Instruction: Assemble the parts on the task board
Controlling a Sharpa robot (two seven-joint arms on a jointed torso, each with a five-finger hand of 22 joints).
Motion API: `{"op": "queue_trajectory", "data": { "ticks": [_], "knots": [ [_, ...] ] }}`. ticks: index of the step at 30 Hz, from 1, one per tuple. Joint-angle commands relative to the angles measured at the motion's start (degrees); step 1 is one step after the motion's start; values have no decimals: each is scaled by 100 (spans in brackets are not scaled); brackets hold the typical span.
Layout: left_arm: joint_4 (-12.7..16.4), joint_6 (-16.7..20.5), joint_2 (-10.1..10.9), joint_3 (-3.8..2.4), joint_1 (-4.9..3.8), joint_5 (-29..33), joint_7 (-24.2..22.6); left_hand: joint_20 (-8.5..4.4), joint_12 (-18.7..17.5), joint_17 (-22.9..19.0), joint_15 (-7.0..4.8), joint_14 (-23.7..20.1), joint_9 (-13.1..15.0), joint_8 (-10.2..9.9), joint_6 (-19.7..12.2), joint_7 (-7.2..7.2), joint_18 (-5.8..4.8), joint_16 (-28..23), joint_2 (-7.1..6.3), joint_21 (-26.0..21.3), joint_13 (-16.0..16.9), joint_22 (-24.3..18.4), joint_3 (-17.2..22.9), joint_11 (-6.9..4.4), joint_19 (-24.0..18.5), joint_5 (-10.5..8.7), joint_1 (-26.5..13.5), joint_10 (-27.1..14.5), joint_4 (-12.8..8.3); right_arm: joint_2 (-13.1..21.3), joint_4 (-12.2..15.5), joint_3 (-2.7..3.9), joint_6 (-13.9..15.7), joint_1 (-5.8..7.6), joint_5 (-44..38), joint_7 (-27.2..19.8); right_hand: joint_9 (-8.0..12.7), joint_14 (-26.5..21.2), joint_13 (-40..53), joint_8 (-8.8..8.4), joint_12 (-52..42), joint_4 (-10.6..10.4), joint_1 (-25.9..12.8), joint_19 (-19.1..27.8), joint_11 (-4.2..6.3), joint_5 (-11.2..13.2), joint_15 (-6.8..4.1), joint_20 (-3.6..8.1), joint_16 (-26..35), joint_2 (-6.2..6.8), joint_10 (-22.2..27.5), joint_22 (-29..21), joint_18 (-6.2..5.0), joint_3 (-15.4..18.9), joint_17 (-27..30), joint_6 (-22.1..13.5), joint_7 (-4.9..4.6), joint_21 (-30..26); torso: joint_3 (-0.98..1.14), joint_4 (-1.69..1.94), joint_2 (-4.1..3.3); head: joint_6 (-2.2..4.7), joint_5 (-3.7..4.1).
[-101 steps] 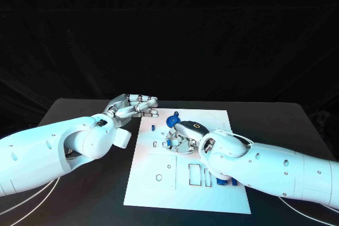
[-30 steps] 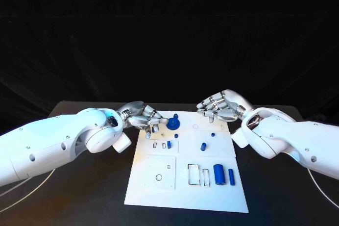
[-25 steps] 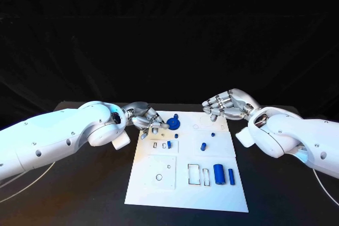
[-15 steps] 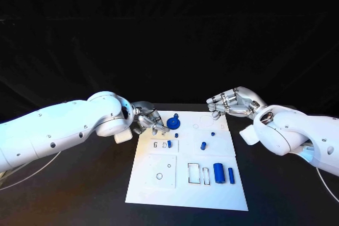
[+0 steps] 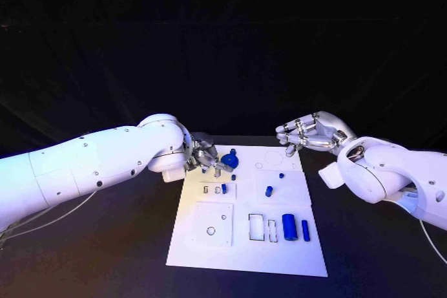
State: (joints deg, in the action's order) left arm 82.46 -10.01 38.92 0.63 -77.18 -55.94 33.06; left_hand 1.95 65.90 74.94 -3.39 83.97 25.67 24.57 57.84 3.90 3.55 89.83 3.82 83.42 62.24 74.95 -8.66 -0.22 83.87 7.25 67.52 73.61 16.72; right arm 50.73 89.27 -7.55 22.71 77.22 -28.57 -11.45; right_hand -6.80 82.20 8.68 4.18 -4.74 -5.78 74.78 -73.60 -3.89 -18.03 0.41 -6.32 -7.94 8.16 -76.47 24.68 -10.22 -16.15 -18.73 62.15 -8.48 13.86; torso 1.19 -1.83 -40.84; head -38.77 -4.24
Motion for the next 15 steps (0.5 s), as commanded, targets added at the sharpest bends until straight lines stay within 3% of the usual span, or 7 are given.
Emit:
{"op": "queue_trajectory", "data": {
  "ticks": [1, 5, 15],
  "knots": [
    [-88, -253, -110, 10, -13, -296, 446, -31, 5, 1506, -33, 603, 61, 45, -60, 1, -94, 17, 5, 31, -1, 156, -72, 5, 107, 8, -78, 16, 6, -3, 11, 1, 98, 1, -48, -59, 7, 1, 13, 27, -16, -6, -77, -37, -23, -45, 12, -2, -30, 0, -1, -3, -16, 43, -21, -3, -4, 19, -5, 13, -16, -29, 37],
    [-188, -379, -249, 29, -16, -502, 521, -29, 8, 1506, -32, 603, 116, 74, -79, 0, -95, 17, 4, 37, 7, 163, -132, 5, 103, 7, -134, 9, 6, -5, 17, 1, 119, 1, -86, -47, 10, -19, 26, 26, -11, -11, -95, -26, -29, -84, 18, -5, -29, 1, 16, -8, -12, 68, -43, -21, -10, 15, -12, 19, -21, -67, 28],
    [-400, -458, -457, 97, 6, -773, 545, -29, -56, 1506, -32, 603, 144, 90, -88, -2, -92, 17, 18, 34, -64, 155, -156, 4, 97, 9, -160, -38, 6, -2, 46, 1, 165, 2, -147, -26, 16, -89, 46, 23, 12, 30, -62, 17, -47, -136, 35, -15, -14, 13, 78, -22, -7, 99, -87, -63, -27, -2, -17, 31, -45, -68, 47]
  ]
}}
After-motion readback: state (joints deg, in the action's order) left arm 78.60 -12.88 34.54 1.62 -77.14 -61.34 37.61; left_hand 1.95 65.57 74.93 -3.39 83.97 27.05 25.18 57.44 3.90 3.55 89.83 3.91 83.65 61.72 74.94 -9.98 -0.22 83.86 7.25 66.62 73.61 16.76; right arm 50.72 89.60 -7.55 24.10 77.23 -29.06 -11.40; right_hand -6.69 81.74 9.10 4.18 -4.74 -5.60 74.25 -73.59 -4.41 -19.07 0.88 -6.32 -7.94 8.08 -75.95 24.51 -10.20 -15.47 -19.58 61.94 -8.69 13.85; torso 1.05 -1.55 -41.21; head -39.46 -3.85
